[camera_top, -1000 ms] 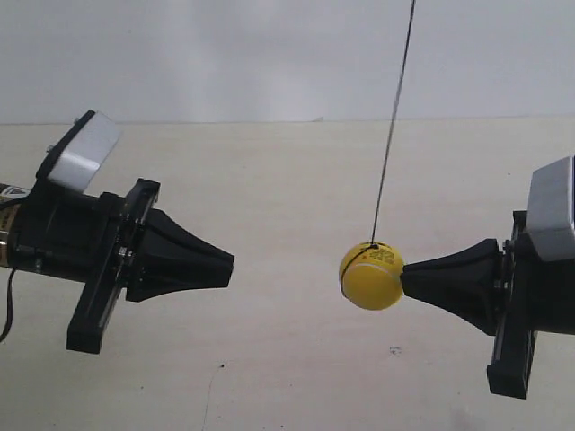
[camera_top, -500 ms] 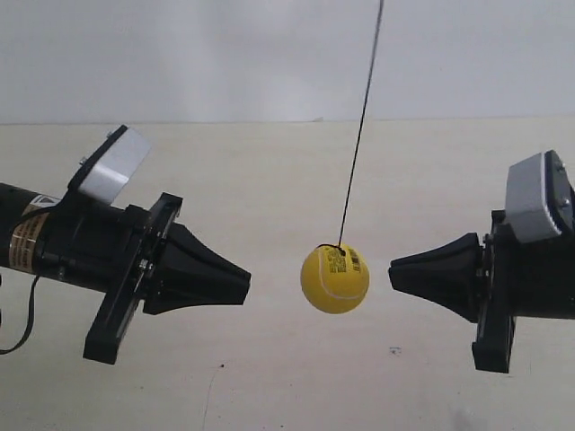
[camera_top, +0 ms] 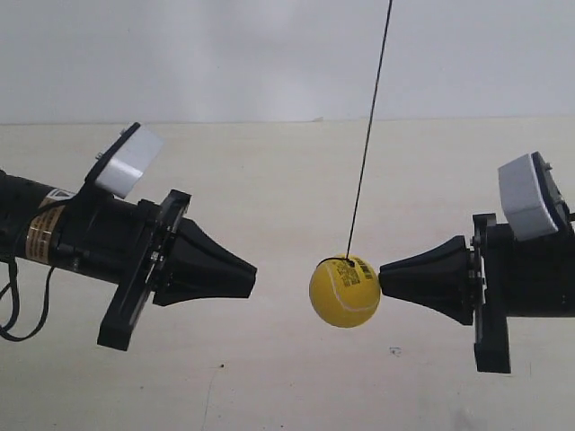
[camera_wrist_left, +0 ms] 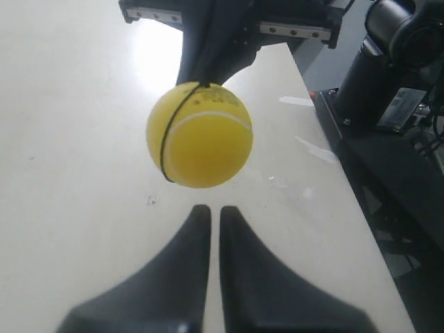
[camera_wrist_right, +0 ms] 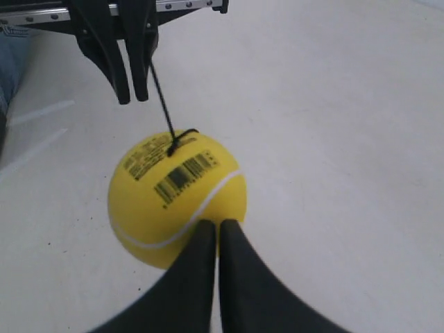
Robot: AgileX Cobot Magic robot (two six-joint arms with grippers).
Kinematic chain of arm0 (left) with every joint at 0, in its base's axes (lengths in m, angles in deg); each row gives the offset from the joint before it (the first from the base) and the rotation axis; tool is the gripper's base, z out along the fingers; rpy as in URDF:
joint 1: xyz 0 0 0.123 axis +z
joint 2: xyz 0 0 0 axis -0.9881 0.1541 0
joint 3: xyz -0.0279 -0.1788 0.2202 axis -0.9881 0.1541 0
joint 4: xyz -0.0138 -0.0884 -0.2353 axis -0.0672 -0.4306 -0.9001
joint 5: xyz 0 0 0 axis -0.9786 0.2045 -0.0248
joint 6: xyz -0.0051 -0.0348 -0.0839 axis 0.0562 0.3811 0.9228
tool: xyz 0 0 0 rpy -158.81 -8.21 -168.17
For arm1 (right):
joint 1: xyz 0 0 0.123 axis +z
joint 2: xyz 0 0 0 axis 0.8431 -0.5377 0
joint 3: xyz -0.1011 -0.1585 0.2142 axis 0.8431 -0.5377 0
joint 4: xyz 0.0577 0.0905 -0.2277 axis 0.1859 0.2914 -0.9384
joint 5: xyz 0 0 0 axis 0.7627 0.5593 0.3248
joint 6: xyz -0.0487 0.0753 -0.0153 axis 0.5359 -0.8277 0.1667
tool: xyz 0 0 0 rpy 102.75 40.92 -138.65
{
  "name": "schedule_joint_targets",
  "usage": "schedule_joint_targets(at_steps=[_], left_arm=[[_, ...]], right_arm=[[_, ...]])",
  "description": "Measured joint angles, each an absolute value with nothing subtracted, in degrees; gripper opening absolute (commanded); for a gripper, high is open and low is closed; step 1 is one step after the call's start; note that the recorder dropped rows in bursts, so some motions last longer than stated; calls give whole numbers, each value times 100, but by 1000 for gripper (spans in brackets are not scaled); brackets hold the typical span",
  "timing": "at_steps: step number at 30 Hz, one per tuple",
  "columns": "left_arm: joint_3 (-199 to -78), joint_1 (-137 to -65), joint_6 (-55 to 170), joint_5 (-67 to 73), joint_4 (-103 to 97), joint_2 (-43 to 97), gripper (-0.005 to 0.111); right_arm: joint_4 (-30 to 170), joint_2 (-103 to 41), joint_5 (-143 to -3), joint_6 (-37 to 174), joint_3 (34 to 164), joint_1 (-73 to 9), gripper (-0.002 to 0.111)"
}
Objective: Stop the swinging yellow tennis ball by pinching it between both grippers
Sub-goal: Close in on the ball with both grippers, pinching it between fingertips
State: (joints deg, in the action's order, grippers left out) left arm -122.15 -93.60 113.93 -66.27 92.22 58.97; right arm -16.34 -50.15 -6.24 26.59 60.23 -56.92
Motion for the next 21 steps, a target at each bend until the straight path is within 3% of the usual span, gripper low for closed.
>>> schedule_joint_targets(at_steps=[13,21], left_arm=[[-12477,-9979,11443,-6627,9254,5991,5],[-12536,-9989,11457,-6627,9062,5991,5]], right_arm=[[-1645,-5015,-597,2659,6023,-5692,0],[-1645,-5015,-583,2659,6023,-5692,0]])
